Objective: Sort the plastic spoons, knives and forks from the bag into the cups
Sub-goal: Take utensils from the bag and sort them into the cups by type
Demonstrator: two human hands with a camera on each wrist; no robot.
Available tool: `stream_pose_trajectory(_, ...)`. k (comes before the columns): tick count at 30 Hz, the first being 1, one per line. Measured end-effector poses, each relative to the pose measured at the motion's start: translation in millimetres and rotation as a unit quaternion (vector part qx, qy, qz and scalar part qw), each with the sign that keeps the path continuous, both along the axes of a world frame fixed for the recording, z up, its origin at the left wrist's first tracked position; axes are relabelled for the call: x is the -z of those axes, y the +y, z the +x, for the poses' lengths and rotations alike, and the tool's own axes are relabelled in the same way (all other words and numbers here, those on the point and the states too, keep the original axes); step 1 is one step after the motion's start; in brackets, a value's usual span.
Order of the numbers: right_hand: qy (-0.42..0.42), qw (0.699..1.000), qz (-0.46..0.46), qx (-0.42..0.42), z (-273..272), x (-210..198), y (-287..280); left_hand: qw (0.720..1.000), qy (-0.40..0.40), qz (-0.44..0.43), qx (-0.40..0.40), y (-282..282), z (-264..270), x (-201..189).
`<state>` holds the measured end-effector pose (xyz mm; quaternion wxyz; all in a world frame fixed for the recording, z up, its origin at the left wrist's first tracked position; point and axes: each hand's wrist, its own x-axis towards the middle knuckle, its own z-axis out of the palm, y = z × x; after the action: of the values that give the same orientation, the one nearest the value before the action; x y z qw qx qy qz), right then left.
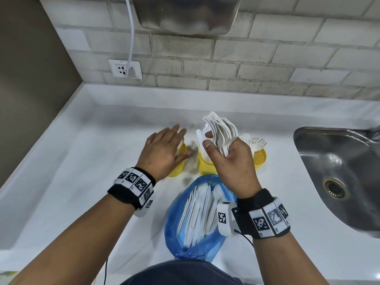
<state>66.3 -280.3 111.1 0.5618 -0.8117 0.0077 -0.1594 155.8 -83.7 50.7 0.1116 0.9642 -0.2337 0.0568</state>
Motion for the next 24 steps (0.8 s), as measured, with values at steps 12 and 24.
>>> stream_pose_trajectory(12,0.002,0.993,0.116,0.009,-6,-1,-9,0.979,0.097,-0.161,-0.074,3,0,-1)
stream_pose_trajectory(24,-0.009,0.976,0.216,-0.006,-7,-9,-8,0.951,0.024,-0.282,-0.126,-12,-29,-21)
